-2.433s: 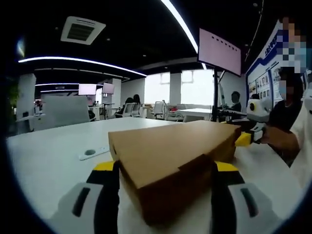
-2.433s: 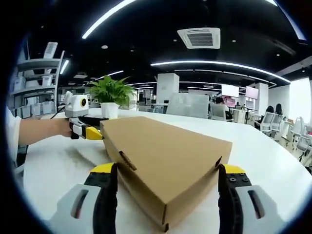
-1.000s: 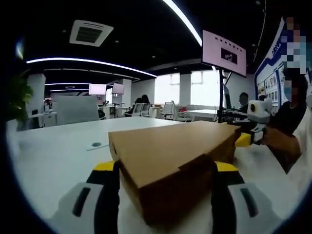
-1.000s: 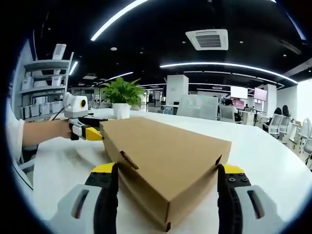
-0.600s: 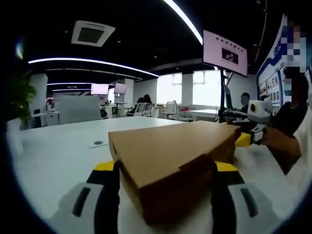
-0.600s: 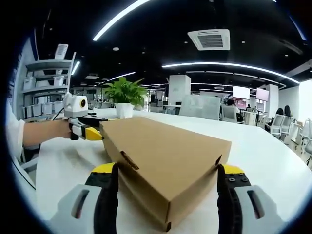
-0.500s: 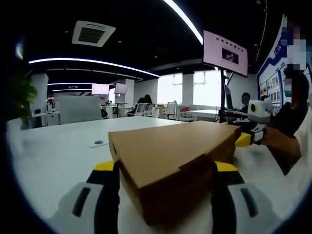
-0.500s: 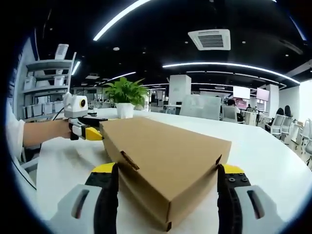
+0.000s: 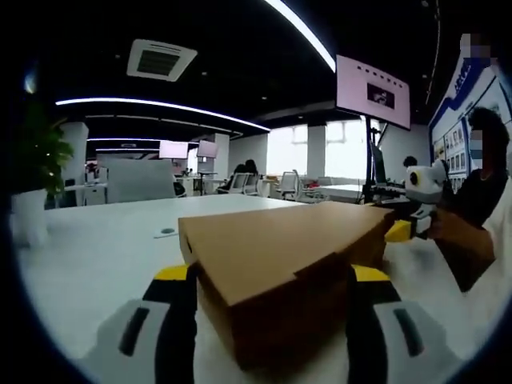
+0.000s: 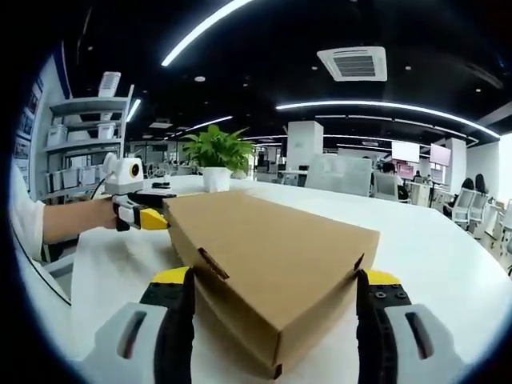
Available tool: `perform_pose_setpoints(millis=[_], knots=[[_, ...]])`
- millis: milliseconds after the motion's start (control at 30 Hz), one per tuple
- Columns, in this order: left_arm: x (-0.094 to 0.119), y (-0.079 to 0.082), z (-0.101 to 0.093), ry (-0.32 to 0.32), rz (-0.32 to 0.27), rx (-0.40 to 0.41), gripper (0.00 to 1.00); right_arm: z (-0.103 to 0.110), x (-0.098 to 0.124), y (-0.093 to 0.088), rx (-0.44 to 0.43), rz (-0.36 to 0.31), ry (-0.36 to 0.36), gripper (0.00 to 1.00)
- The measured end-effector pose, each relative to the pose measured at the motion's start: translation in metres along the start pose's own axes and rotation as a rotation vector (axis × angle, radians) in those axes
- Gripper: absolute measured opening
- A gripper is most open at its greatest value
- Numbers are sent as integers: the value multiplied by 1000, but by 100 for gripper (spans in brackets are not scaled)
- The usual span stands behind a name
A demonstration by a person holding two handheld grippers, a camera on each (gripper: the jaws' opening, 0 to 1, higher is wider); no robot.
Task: Operate the shoe box by opening the lid, removing the specified soft item, and placing it in the target area until the item is outside and the box remains undamaged.
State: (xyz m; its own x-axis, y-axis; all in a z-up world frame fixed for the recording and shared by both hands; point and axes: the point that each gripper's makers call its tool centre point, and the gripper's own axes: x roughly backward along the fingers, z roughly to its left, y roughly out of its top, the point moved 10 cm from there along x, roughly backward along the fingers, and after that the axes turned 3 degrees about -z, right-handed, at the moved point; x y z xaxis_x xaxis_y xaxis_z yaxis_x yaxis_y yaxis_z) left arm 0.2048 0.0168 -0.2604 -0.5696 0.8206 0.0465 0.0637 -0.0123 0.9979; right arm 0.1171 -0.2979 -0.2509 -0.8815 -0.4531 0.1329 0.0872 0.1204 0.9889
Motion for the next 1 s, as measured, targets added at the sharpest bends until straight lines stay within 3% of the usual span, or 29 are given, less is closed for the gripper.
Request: perform_pose_setpoints(millis=[1000], knots=[[31,-7,-38,80,-62,12,76,6,19,-3,5,-9,79,86]])
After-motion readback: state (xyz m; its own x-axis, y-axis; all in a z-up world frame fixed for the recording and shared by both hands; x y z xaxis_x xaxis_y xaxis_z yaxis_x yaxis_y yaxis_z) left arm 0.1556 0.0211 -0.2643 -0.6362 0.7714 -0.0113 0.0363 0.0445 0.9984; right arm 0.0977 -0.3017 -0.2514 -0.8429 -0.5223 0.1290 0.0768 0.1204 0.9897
